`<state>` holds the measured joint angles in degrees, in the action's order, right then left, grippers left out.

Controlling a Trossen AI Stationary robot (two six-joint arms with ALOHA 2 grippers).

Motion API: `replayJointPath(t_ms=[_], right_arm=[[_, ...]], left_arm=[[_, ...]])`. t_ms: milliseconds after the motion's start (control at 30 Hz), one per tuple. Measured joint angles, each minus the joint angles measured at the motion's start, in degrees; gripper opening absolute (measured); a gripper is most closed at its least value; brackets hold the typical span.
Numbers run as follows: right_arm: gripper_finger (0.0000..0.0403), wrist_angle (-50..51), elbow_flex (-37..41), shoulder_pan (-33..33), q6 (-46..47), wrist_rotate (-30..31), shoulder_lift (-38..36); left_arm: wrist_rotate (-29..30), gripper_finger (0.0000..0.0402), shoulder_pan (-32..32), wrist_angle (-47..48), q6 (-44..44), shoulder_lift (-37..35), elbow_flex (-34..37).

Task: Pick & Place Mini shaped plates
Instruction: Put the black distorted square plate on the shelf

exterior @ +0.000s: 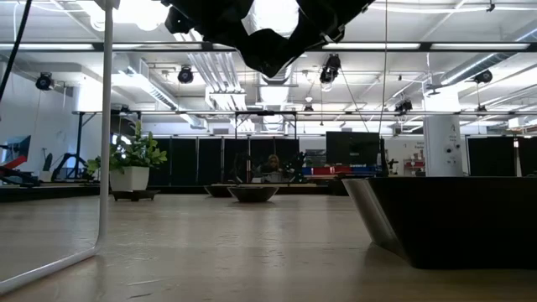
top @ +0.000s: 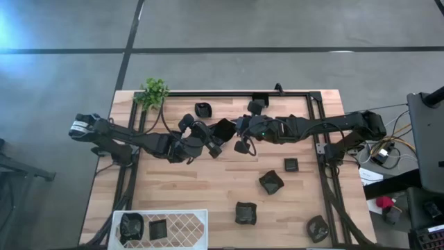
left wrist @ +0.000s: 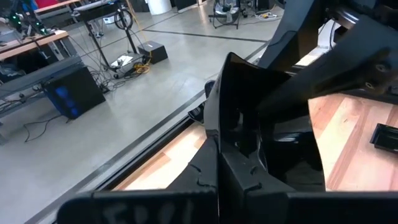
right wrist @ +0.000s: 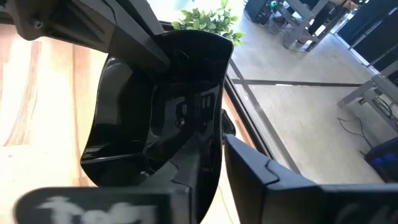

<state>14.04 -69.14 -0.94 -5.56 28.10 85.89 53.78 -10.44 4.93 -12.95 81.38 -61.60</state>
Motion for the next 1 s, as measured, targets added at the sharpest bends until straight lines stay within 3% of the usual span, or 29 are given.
replayJointPath(t_ms=[367, 600, 733, 1000], right_arm=[[0.0161, 0.59, 0.02, -4.75, -0.19, 0.33, -2.86], [0.0180, 1.85, 0.02, -7.31, 1.22, 0.35, -8.63], [0.0179, 5.78, 0.02, -9.13, 4.00, 0.17, -13.11], [0.0169, 11.81, 0.03, -13.05, 8.82, -0.16, -19.55]], left_arm=[[-0.65, 0.0000, -0.02, 0.02, -0.50, -0.15, 0.00], [-7.72, 0.0000, -1.12, 2.66, -0.63, -2.29, 0.00], [-11.19, 0.0000, -3.11, 7.98, -2.01, -6.23, -0.04], [-21.83, 0.0000, -8.98, 26.38, -13.10, -13.48, -3.88]])
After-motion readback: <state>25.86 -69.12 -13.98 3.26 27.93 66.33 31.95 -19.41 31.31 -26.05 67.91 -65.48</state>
